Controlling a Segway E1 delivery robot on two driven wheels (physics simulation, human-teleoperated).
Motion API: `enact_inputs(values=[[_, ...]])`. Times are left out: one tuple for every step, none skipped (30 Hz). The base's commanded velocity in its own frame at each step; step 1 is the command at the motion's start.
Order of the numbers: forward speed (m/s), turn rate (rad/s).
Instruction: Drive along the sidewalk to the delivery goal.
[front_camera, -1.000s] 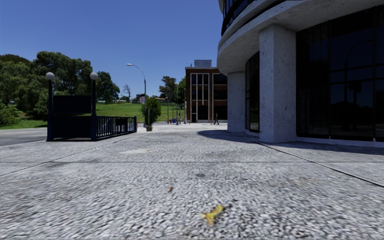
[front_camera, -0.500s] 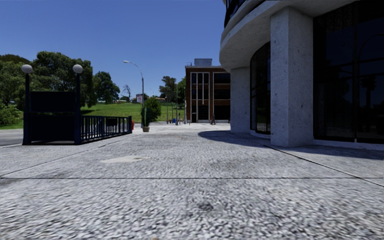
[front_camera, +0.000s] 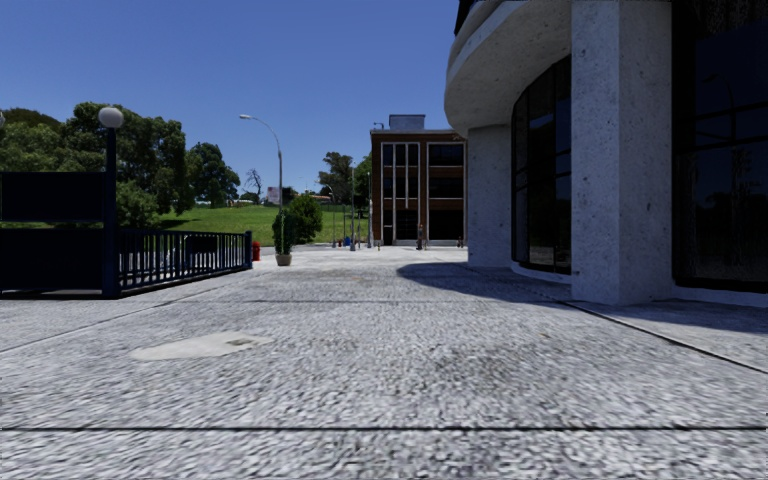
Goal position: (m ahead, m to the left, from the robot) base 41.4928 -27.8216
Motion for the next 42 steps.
enact_inputs(values=[[2.00,0.00],[2.00,0.00],[2.00,0.00],[2.00,0.00],[2.00,0.00],[2.00,0.00],[2.00,0.00],[2.00,0.00],[2.00,0.00],[2.00,0.00],[2.00,0.00],[2.00,0.00],[2.00,0.00],[2.00,0.00],[2.00,0.00],[2.00,0.00],[2.00,0.00],[2.00,0.00],[2.00,0.00],[2.00,0.00],[2.00,0.00],[2.00,0.00],[2.00,0.00],[2.00,0.00],[2.00,0.00],[2.00,0.00],[2.00,0.00],[2.00,0.00],[2.00,0.00],[2.00,0.00],[2.00,0.00],[2.00,0.00],[2.00,0.00],[2.00,0.00],[2.00,0.00],[2.00,0.00],[2.00,0.00],[2.00,0.00],[2.00,0.00],[2.00,0.00],[2.00,0.00],[2.00,0.00]])
